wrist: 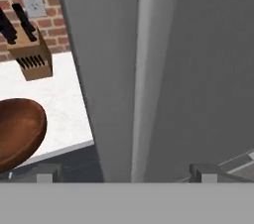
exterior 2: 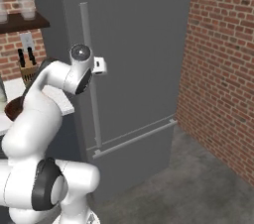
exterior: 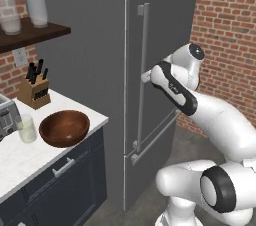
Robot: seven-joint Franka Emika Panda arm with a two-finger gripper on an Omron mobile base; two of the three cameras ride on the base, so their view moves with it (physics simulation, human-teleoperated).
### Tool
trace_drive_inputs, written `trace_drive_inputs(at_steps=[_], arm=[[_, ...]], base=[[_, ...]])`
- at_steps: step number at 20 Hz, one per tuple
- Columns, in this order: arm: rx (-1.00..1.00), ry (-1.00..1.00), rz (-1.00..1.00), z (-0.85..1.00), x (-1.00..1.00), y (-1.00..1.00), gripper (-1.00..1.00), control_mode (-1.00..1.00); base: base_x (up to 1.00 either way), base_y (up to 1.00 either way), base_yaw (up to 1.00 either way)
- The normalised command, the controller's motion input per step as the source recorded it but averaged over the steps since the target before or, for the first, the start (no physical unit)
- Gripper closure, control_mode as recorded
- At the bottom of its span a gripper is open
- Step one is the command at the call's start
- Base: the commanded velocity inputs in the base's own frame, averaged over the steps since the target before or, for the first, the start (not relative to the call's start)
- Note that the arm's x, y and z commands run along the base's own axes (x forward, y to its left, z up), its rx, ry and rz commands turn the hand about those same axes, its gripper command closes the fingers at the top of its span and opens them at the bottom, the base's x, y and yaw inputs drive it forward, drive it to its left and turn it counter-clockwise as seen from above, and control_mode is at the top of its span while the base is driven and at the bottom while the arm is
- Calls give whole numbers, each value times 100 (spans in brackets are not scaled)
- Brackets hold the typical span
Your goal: Grab a lemon wedge from the fridge and one ice cube from the ice bowl, and put them in the glass of lemonade.
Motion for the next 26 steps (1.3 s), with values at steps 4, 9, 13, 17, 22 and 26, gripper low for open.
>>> trace_drive_inputs(at_steps=[4, 9, 13, 17, 22, 26], arm=[[4, 1, 2, -46, 67, 0, -100, -100], [3, 0, 2, -13, 13, 0, -100, -100], [6, 0, 0, 7, 5, 0, -100, -100], [5, 1, 0, 42, 9, 0, -100, -100], [2, 1, 0, 23, 30, 1, -100, -100], [0, 1, 0, 0, 38, 6, -100, -100]], base=[[0, 0, 0], [0, 0, 0], [0, 0, 0], [0, 0, 0], [0, 0, 0], [0, 0, 0]])
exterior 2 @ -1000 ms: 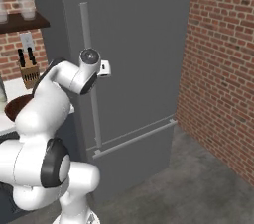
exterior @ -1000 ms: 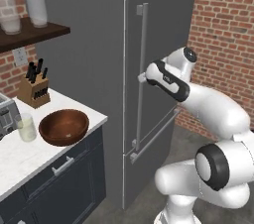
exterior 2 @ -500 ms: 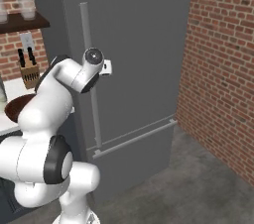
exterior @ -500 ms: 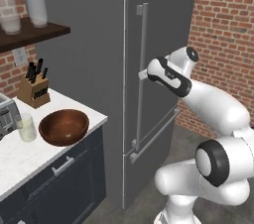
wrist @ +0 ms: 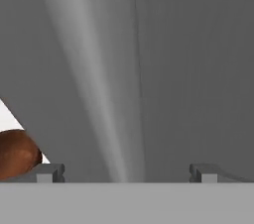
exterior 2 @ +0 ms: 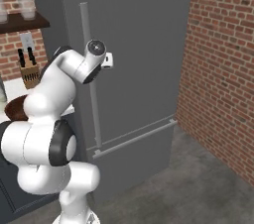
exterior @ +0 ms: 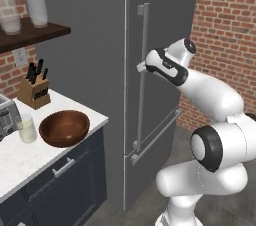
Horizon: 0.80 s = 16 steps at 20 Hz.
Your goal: Grab a lemon wedge from the fridge and one ice cube from the ice bowl, and put them in the glass of lemonade.
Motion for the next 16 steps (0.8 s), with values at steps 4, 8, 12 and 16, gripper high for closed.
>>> trace_drive_inputs(at_steps=[4, 8, 12, 16], arm=[[3, 0, 0, -28, 26, 8, -100, -100], [5, -1, 0, -35, 2, 13, -100, -100], [6, -5, 0, -33, 0, 19, -100, -100], [1, 0, 0, -4, 34, 20, -100, -100]], base=[[0, 0, 0], [0, 0, 0], [0, 0, 0], [0, 0, 0]])
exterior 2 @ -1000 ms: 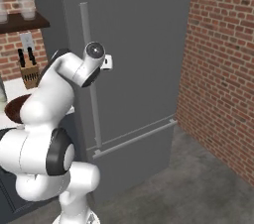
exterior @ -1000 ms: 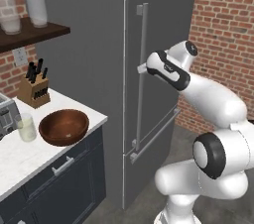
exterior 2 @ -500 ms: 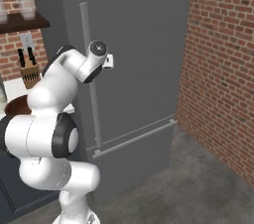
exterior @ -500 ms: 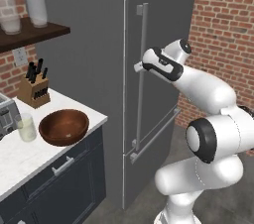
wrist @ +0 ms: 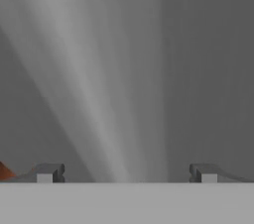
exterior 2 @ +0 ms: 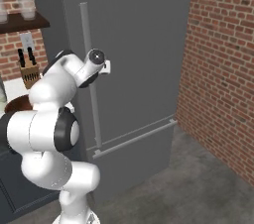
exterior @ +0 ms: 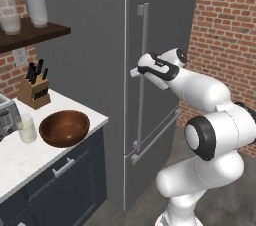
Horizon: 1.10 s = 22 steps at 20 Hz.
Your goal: Grab a lemon wedge from the fridge and one ice cube from the ice bowl, and put them in the glass of lemonade.
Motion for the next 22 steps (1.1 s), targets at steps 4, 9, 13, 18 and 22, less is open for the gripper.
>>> trace_drive_inputs(at_steps=[4, 9, 13, 18, 22], arm=[[0, 1, 0, 0, 37, 16, -100, -100], [0, 7, 0, 0, 26, 1, -100, -100], [0, 4, 1, 0, 1, 0, -100, -100], [0, 0, 0, 0, 0, 0, 100, -100], [0, 0, 0, 0, 0, 0, 100, -100]], base=[[0, 0, 0], [0, 0, 0], [0, 0, 0], [0, 0, 0], [0, 0, 0]])
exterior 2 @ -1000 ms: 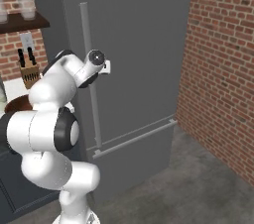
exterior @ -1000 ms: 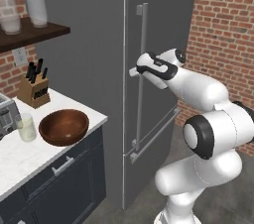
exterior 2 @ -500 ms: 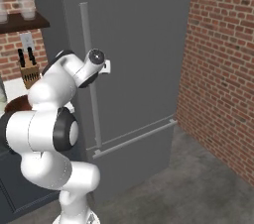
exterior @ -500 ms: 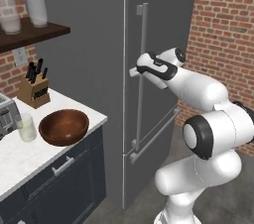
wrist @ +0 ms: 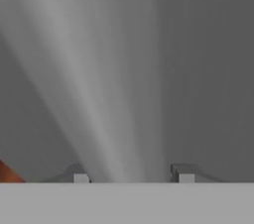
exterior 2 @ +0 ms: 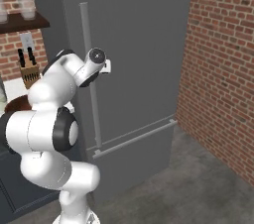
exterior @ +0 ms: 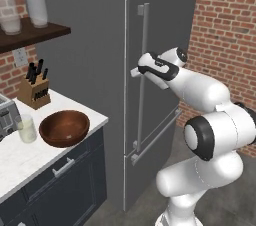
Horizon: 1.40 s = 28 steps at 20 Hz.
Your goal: Grab a lemon wedge from the fridge and one ice cube from the ice bowl, and put them in the glass of lemonade.
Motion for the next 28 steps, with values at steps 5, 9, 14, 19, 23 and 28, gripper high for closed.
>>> trace_drive_inputs(at_steps=[5, 9, 14, 19, 23, 28], arm=[[0, -4, 0, 0, 0, -2, 100, -100], [0, 0, 0, 0, 7, -7, 100, -100], [0, 0, 0, 1, 0, -62, 100, -100], [1, -2, 0, 0, -17, -100, 100, -100], [5, -5, 0, 0, -27, -100, 100, -100], [7, -8, 0, 0, -31, -100, 100, -100]], base=[[0, 0, 0], [0, 0, 0], [0, 0, 0], [0, 0, 0], [0, 0, 0], [0, 0, 0]])
